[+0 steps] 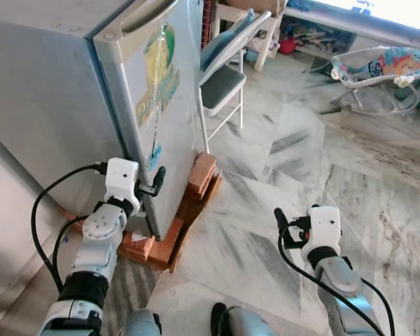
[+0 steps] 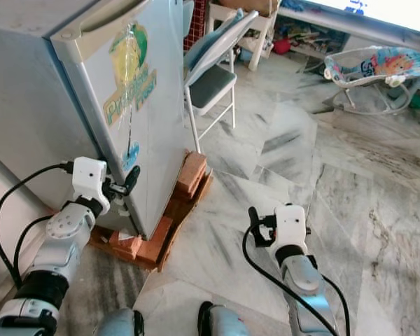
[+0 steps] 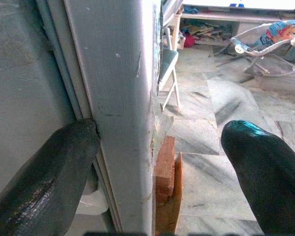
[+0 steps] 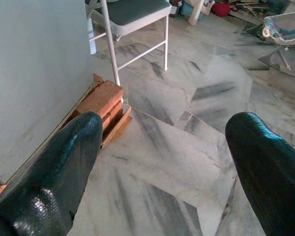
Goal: Restocking fridge
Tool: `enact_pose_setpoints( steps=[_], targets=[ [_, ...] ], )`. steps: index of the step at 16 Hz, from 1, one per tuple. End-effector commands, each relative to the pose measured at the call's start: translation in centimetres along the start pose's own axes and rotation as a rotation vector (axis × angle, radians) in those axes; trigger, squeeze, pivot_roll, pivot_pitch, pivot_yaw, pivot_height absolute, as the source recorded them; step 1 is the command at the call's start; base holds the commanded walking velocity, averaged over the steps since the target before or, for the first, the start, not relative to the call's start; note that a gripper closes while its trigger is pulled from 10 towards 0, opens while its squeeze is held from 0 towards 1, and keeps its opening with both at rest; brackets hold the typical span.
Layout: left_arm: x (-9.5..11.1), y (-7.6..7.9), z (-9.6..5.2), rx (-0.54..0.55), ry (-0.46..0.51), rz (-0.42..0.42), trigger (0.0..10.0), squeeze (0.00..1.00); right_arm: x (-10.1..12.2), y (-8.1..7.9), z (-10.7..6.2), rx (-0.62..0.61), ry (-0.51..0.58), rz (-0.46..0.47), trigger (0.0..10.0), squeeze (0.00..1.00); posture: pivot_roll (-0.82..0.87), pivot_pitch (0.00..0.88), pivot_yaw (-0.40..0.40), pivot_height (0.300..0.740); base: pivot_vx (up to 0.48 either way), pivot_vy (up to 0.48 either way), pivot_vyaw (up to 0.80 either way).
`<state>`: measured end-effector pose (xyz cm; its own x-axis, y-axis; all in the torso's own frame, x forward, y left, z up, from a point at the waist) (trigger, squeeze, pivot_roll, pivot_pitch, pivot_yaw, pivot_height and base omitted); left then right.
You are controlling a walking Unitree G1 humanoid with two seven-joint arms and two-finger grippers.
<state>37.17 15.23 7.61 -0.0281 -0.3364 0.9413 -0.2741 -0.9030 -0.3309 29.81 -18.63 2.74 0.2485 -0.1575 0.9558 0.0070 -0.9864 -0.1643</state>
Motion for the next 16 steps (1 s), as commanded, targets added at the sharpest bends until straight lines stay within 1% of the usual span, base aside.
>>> enact_pose_setpoints(
  steps=[1,3,4,5,6,7,8,9,10,11,12,13,14,15,16],
  targets=[
    [1.2,1.1,0.3,-0.042,0.044,0.023,10.0,0.00,0.2,0.3,0.0,-0.005,-0.003,-0.013,10.0,0.00,0.05,0.122,-0.084,0.740,0.000,0.000,0.00],
    [1.2,1.0,0.5,-0.032,0.038,0.040,10.0,0.00,-0.6,0.2,-0.1,0.013,-0.048,-0.021,10.0,0.00,0.05,0.122,-0.084,0.740,0.000,0.000,0.00],
    [1.6,0.6,1.0,-0.017,0.042,0.036,10.0,0.00,-1.9,-0.1,-0.4,0.044,-0.121,-0.026,10.0,0.00,0.05,0.120,-0.085,0.740,0.000,0.000,0.00],
    [1.8,0.5,1.2,-0.012,0.046,0.031,10.0,0.00,-2.6,-0.3,-0.5,0.063,-0.156,-0.029,10.0,0.00,0.05,0.120,-0.086,0.740,0.000,0.000,0.00],
    [3.0,0.7,2.1,-0.008,0.061,0.010,10.0,0.00,-4.5,-0.8,-1.2,0.111,-0.256,-0.038,10.0,0.00,0.05,0.118,-0.089,0.740,0.000,0.000,0.00],
    [5.4,1.8,2.8,-0.056,0.127,0.018,10.0,0.00,-5.7,-1.1,-1.8,0.144,-0.320,-0.047,10.0,0.00,0.04,0.118,-0.088,0.740,0.000,0.000,0.00],
    [9.3,4.9,3.0,-0.170,0.247,0.023,10.0,0.00,-6.5,-1.3,-2.3,0.175,-0.368,-0.040,10.0,0.00,0.05,0.116,-0.089,0.740,0.000,0.000,0.00],
    [12.1,8.9,2.3,-0.323,0.339,0.006,10.0,0.00,-7.0,-1.5,-2.7,0.204,-0.412,-0.040,10.0,0.00,0.05,0.115,-0.086,0.740,0.000,0.000,0.00],
    [12.7,10.4,1.8,-0.377,0.359,-0.003,10.0,0.00,-7.0,-1.5,-2.6,0.203,-0.411,-0.040,10.0,0.00,0.05,0.115,-0.086,0.740,0.000,0.000,0.00],
    [13.5,13.9,0.3,-0.503,0.378,-0.080,10.0,0.00,-7.0,-1.6,-2.6,0.200,-0.411,-0.039,10.0,0.00,0.04,0.116,-0.079,0.740,0.000,0.000,0.00],
    [13.4,13.6,0.4,-0.486,0.355,-0.151,10.0,0.00,-7.0,-1.7,-2.6,0.205,-0.415,-0.044,10.0,0.00,0.04,0.117,-0.080,0.740,0.000,0.000,0.00],
    [12.7,13.0,0.7,-0.458,0.329,-0.158,10.0,0.00,-7.1,-1.6,-2.7,0.206,-0.419,-0.045,10.0,0.00,0.04,0.117,-0.080,0.740,0.000,0.000,0.00],
    [11.5,11.8,1.1,-0.409,0.293,-0.130,10.0,0.00,-7.1,-1.6,-2.8,0.207,-0.425,-0.044,10.0,0.00,0.04,0.117,-0.080,0.740,0.000,0.000,0.00],
    [9.7,9.6,1.5,-0.334,0.242,-0.114,10.0,0.00,-7.1,-1.7,-2.8,0.212,-0.429,-0.044,10.0,0.00,0.04,0.119,-0.084,0.740,0.000,0.000,0.00],
    [8.4,8.2,1.4,-0.296,0.205,-0.085,10.0,0.00,-7.1,-1.8,-2.7,0.216,-0.432,-0.045,10.0,0.00,0.05,0.118,-0.086,0.740,0.000,0.000,0.00]
  ],
)
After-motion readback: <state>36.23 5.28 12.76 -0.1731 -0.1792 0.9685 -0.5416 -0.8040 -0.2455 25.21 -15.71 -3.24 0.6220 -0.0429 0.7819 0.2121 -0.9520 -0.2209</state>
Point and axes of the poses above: a point about 5 cm out from each wrist's last joint towards the gripper, its own z axis pointing out of the wrist towards the gripper, its own x axis along the axis of the wrist's last joint, y = z × x, the point moved 6 cm from there along z, pointing out of the wrist towards the gripper, and after that the axes turned 14 degrees about z, right-handed, at the moved point
